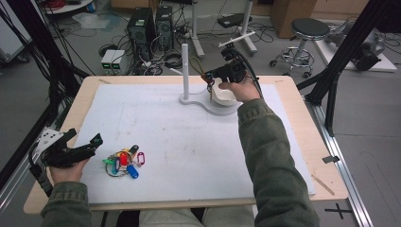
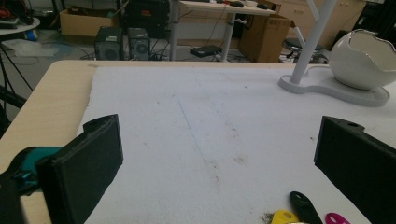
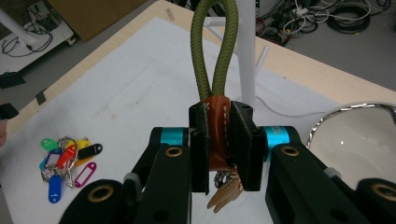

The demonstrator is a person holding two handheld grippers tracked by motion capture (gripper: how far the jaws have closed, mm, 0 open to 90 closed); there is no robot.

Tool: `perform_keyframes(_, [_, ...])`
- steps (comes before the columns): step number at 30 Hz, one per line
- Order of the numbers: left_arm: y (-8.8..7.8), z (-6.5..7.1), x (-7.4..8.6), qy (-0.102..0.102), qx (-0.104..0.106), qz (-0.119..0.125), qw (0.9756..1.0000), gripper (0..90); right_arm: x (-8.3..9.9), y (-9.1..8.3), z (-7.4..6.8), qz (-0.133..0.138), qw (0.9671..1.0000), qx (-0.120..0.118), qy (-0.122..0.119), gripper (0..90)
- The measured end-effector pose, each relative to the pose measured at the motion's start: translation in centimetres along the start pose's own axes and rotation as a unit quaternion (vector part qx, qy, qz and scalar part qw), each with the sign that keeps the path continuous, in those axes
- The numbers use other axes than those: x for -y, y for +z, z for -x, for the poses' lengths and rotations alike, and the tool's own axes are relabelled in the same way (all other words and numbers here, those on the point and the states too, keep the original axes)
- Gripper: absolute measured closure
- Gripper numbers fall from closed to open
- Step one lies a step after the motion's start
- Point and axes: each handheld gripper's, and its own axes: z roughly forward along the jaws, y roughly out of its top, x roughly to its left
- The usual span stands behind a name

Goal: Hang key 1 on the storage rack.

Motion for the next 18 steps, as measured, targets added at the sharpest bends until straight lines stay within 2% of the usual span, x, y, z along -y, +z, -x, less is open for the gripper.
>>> perform_keyframes(10, [0.0,0.0,0.0,0.000,0.001,0.000,1.0000,1.7,-1.2,1.8,-0.8,-0.014,0.9998,-0.004,-0.011,78.1])
perform_keyframes(18, [0.0,-0.1,0.0,-0.002,0.001,0.001,1.0000,1.7,-1.1,3.1,-0.2,-0.024,0.9997,-0.004,-0.002,78.0])
